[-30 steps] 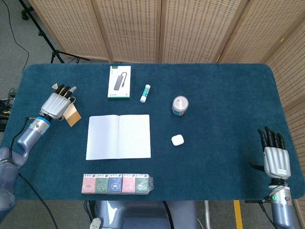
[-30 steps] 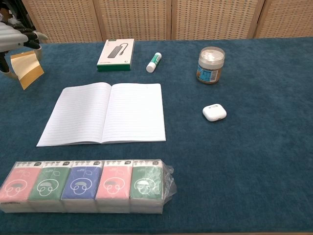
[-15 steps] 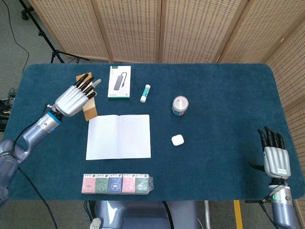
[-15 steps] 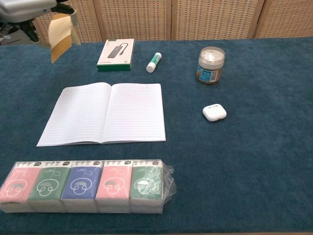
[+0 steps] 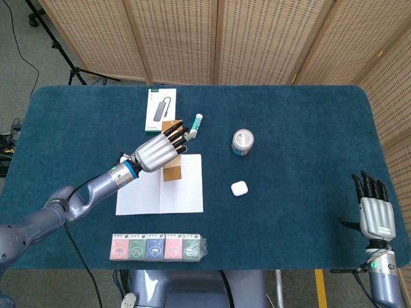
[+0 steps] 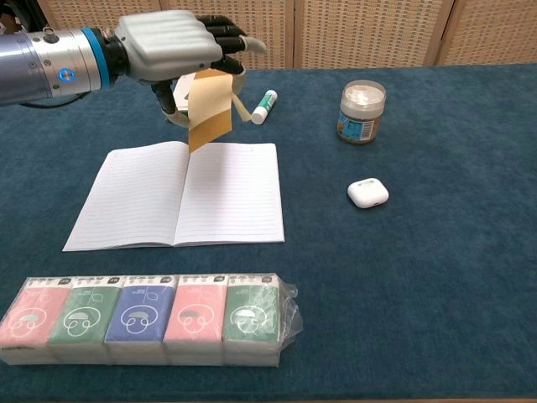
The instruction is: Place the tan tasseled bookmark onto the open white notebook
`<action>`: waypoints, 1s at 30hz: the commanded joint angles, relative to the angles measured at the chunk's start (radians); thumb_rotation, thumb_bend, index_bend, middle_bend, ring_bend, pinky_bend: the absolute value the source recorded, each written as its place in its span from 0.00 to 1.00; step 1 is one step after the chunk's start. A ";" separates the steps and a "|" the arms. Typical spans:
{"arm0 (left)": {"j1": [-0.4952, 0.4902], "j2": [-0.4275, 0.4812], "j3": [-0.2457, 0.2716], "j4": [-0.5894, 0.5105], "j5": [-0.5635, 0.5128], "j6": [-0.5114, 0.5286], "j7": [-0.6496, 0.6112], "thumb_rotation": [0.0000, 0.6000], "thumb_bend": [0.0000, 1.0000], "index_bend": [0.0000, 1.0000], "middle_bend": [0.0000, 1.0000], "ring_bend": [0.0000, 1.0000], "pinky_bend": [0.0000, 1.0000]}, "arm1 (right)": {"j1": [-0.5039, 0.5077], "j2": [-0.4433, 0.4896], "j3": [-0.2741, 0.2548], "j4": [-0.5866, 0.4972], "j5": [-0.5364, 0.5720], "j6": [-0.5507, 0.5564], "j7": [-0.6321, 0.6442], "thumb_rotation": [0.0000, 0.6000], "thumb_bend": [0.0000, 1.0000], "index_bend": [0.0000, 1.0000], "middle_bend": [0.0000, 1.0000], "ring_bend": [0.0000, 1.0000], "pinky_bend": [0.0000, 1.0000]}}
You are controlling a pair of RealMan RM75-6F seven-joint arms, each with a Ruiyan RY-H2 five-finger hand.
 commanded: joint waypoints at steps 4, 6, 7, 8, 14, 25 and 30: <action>0.013 -0.017 0.006 -0.033 -0.020 -0.043 0.017 1.00 0.10 0.65 0.00 0.00 0.00 | 0.000 -0.001 -0.002 -0.003 -0.005 0.003 -0.002 1.00 0.00 0.00 0.00 0.00 0.00; 0.021 -0.021 0.017 -0.039 -0.017 -0.049 0.009 1.00 0.10 0.65 0.00 0.00 0.00 | 0.001 -0.001 -0.001 -0.004 -0.003 0.001 -0.004 1.00 0.00 0.00 0.00 0.00 0.00; 0.025 -0.023 0.024 -0.041 -0.009 -0.046 0.008 1.00 0.10 0.65 0.00 0.00 0.00 | 0.001 -0.001 -0.001 -0.003 -0.001 -0.001 -0.004 1.00 0.00 0.00 0.00 0.00 0.00; 0.028 -0.025 0.031 -0.039 -0.001 -0.042 0.012 1.00 0.10 0.65 0.00 0.00 0.00 | 0.002 -0.001 -0.001 -0.002 -0.001 -0.002 -0.004 1.00 0.00 0.00 0.00 0.00 0.00; 0.042 -0.038 0.064 -0.049 0.025 -0.054 0.008 1.00 0.10 0.62 0.00 0.00 0.00 | 0.003 0.000 -0.001 0.001 0.002 -0.007 -0.001 1.00 0.00 0.00 0.00 0.00 0.00; 0.050 -0.028 0.093 -0.082 0.075 -0.044 0.039 1.00 0.10 0.60 0.00 0.00 0.00 | 0.002 0.003 -0.003 -0.001 0.002 -0.009 0.001 1.00 0.00 0.00 0.00 0.00 0.00; 0.054 -0.021 0.093 -0.079 0.068 -0.063 0.051 1.00 0.10 0.59 0.00 0.00 0.00 | 0.000 0.005 -0.002 -0.003 0.002 -0.006 0.005 1.00 0.00 0.00 0.00 0.00 0.00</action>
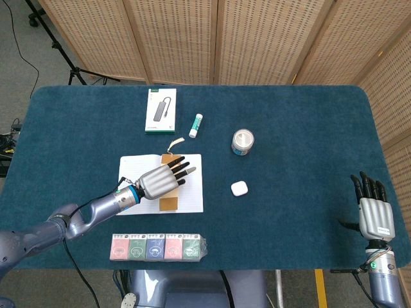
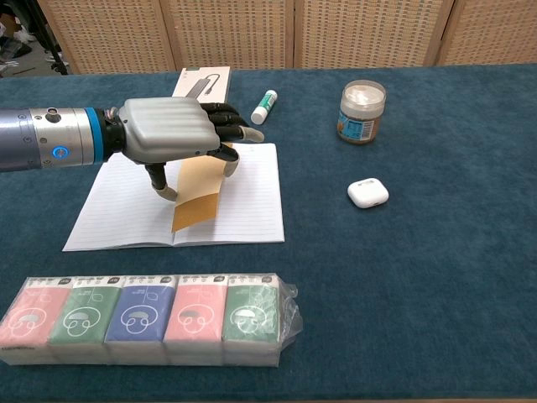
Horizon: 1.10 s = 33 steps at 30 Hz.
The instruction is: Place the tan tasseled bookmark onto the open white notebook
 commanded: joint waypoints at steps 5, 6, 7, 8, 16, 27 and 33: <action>0.012 0.005 0.007 0.003 -0.001 -0.011 0.002 1.00 0.10 0.58 0.00 0.00 0.00 | 0.000 0.002 0.000 0.000 0.001 -0.002 0.003 1.00 0.00 0.00 0.00 0.00 0.00; 0.014 0.004 0.007 0.002 -0.005 -0.016 0.002 1.00 0.10 0.58 0.00 0.00 0.00 | 0.000 0.002 -0.001 -0.001 -0.001 -0.003 0.002 1.00 0.00 0.00 0.00 0.00 0.00; 0.017 0.001 0.004 0.001 -0.010 -0.018 0.004 1.00 0.09 0.57 0.00 0.00 0.00 | 0.001 0.002 -0.002 -0.001 -0.002 -0.003 0.002 1.00 0.00 0.00 0.00 0.00 0.00; 0.017 0.000 0.002 0.000 -0.011 -0.018 0.005 1.00 0.10 0.57 0.00 0.00 0.00 | 0.001 0.001 -0.002 -0.001 -0.002 -0.004 0.001 1.00 0.00 0.00 0.00 0.00 0.00; 0.013 -0.004 -0.008 -0.014 -0.005 -0.017 0.015 1.00 0.09 0.55 0.00 0.00 0.00 | 0.000 0.004 -0.001 -0.003 -0.001 -0.003 0.005 1.00 0.00 0.00 0.00 0.00 0.00; 0.007 0.007 -0.011 -0.042 -0.011 -0.050 0.049 1.00 0.08 0.52 0.00 0.00 0.00 | -0.001 0.008 -0.002 -0.004 -0.003 -0.004 0.011 1.00 0.00 0.00 0.00 0.00 0.00; 0.008 0.014 -0.019 -0.046 -0.023 -0.065 0.061 1.00 0.07 0.46 0.00 0.00 0.00 | -0.001 0.008 -0.002 -0.005 -0.002 -0.004 0.012 1.00 0.00 0.00 0.00 0.00 0.00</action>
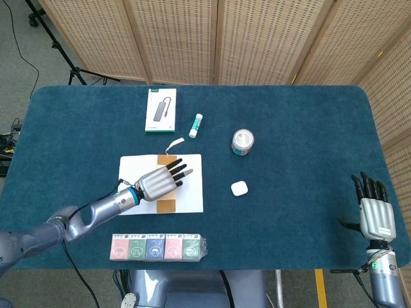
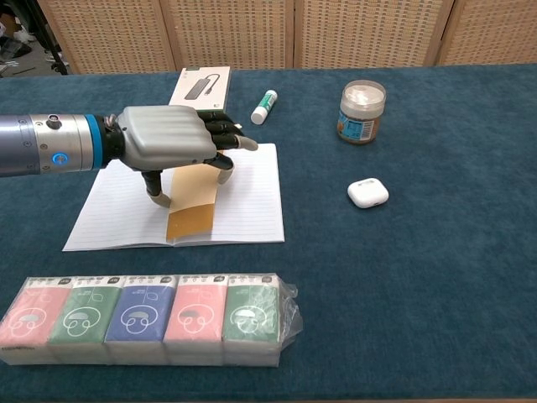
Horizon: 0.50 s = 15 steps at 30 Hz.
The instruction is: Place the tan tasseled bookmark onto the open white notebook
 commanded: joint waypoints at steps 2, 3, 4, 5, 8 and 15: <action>0.000 0.004 -0.004 -0.003 -0.006 -0.006 0.007 1.00 0.07 0.43 0.00 0.00 0.00 | 0.000 0.000 0.000 0.000 0.000 0.000 0.000 1.00 0.00 0.00 0.00 0.00 0.00; 0.001 0.004 -0.005 -0.004 -0.008 -0.008 0.009 1.00 0.07 0.42 0.00 0.00 0.00 | 0.000 0.000 0.000 -0.001 -0.001 0.000 0.000 1.00 0.00 0.00 0.00 0.00 0.00; 0.002 0.005 -0.007 -0.006 -0.011 -0.010 0.011 1.00 0.07 0.41 0.00 0.00 0.00 | 0.000 0.000 -0.001 -0.001 -0.001 0.000 0.000 1.00 0.00 0.00 0.00 0.00 0.00; 0.002 0.005 -0.010 -0.007 -0.014 -0.012 0.016 1.00 0.07 0.41 0.00 0.00 0.00 | 0.000 0.000 -0.001 -0.001 -0.001 -0.001 -0.001 1.00 0.00 0.00 0.00 0.00 0.00; 0.001 0.002 -0.008 -0.012 -0.012 -0.019 0.022 1.00 0.07 0.39 0.00 0.00 0.00 | 0.000 0.001 0.000 -0.003 -0.001 0.001 -0.002 1.00 0.00 0.00 0.00 0.00 0.00; -0.001 0.000 -0.011 -0.017 -0.013 -0.026 0.023 1.00 0.06 0.35 0.00 0.00 0.00 | -0.001 0.002 -0.001 -0.003 -0.001 0.002 -0.001 1.00 0.00 0.00 0.00 0.00 0.00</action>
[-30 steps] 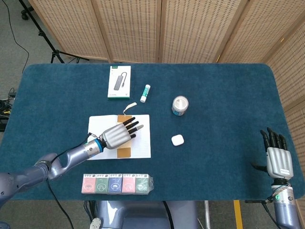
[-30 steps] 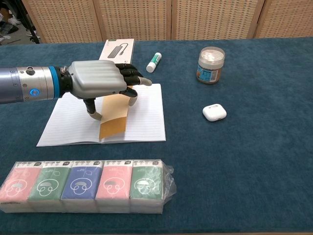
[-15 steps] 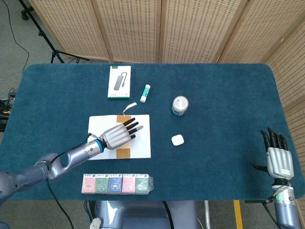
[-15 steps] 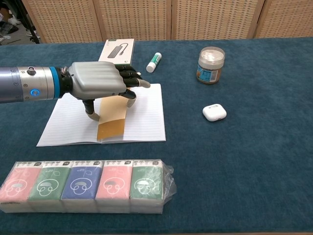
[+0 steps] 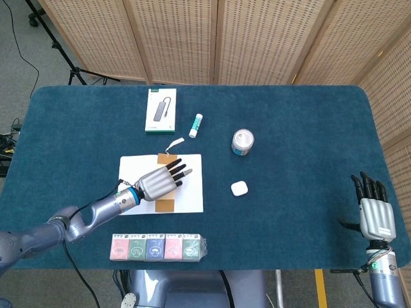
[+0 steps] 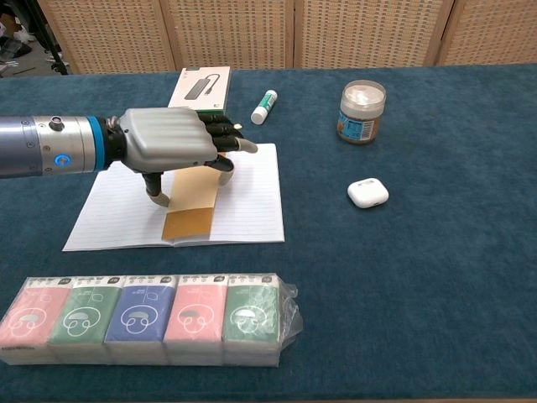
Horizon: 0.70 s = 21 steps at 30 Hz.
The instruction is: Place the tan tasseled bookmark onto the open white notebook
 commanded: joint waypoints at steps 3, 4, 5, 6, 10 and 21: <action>-0.001 0.001 -0.002 -0.002 -0.003 -0.005 0.002 1.00 0.06 0.33 0.00 0.00 0.00 | -0.001 0.001 0.000 0.000 0.000 0.000 0.002 1.00 0.00 0.00 0.00 0.00 0.00; -0.001 0.002 -0.003 -0.003 -0.004 -0.006 0.001 1.00 0.05 0.32 0.00 0.00 0.00 | -0.001 0.002 0.001 0.000 0.000 0.001 0.003 1.00 0.00 0.00 0.00 0.00 0.00; 0.000 0.003 -0.004 -0.005 -0.005 -0.007 0.001 1.00 0.05 0.31 0.00 0.00 0.00 | -0.001 0.002 0.001 0.000 0.000 0.001 0.003 1.00 0.00 0.00 0.00 0.00 0.00; -0.001 0.004 -0.005 -0.006 -0.005 -0.006 0.001 1.00 0.05 0.30 0.00 0.00 0.00 | -0.001 0.002 0.001 0.000 0.000 0.002 0.004 1.00 0.00 0.00 0.00 0.00 0.00; -0.001 0.010 -0.007 -0.017 -0.007 -0.007 0.005 1.00 0.05 0.30 0.00 0.00 0.00 | -0.001 0.003 0.000 -0.001 -0.002 0.002 0.005 1.00 0.00 0.00 0.00 0.00 0.00; 0.000 0.032 -0.021 -0.066 -0.021 -0.011 0.006 1.00 0.05 0.30 0.00 0.00 0.00 | -0.003 0.006 -0.001 -0.005 -0.006 0.006 0.006 1.00 0.00 0.00 0.00 0.00 0.00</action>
